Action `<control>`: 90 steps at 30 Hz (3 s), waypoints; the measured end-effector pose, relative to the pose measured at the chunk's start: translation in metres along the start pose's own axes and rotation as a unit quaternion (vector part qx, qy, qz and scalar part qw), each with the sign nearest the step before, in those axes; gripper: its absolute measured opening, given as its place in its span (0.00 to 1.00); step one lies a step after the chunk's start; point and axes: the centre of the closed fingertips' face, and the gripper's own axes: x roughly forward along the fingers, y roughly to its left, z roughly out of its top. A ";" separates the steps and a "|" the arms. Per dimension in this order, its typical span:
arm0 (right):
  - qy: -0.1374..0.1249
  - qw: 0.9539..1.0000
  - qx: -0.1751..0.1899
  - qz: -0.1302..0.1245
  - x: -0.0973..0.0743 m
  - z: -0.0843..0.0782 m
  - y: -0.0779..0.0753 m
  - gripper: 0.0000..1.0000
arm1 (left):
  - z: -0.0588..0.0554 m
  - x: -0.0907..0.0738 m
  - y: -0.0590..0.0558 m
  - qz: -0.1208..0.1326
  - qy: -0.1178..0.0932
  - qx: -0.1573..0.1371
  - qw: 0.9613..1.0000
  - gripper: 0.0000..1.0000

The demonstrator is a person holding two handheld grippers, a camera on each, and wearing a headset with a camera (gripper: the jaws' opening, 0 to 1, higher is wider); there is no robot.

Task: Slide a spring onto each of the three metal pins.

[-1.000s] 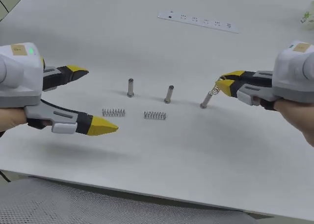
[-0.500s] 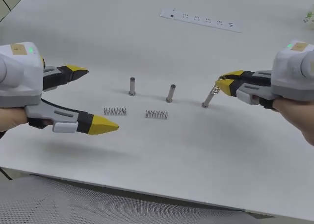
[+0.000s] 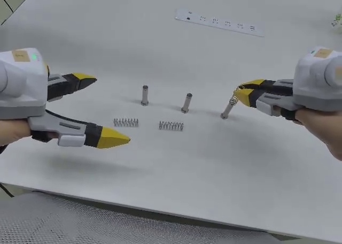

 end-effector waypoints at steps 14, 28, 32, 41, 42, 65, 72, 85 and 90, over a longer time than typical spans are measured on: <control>0.028 1.000 0.004 0.010 0.014 -0.020 0.003 0.08 | 0.002 0.000 0.001 0.004 -0.001 -0.004 1.000 0.97; 0.054 0.998 0.019 0.011 0.024 -0.044 0.004 0.08 | 0.001 0.001 0.003 0.005 -0.001 -0.004 1.000 0.96; 0.053 0.998 0.023 0.011 0.025 -0.044 0.002 0.08 | 0.001 0.002 0.003 0.004 -0.001 -0.005 1.000 0.96; 0.056 0.998 0.024 0.018 0.026 -0.045 0.003 0.09 | 0.001 0.002 0.002 0.004 -0.001 -0.005 1.000 0.96; 0.057 0.998 0.023 0.018 0.026 -0.046 0.004 0.09 | 0.001 0.002 0.002 0.004 -0.001 -0.006 1.000 0.95; 0.046 0.998 0.033 0.021 0.018 -0.049 0.013 0.28 | 0.002 0.003 0.001 0.003 -0.002 -0.011 1.000 0.96; 0.045 0.998 0.031 0.021 0.013 -0.050 0.015 0.31 | 0.003 0.002 0.000 0.002 -0.002 -0.010 1.000 0.96; 0.056 0.998 0.027 0.031 0.000 -0.061 0.023 0.37 | 0.003 -0.001 0.002 0.005 -0.003 -0.010 1.000 0.97; 0.059 0.997 0.024 0.037 -0.005 -0.063 0.027 0.37 | 0.003 -0.001 0.002 0.005 -0.002 -0.010 1.000 0.97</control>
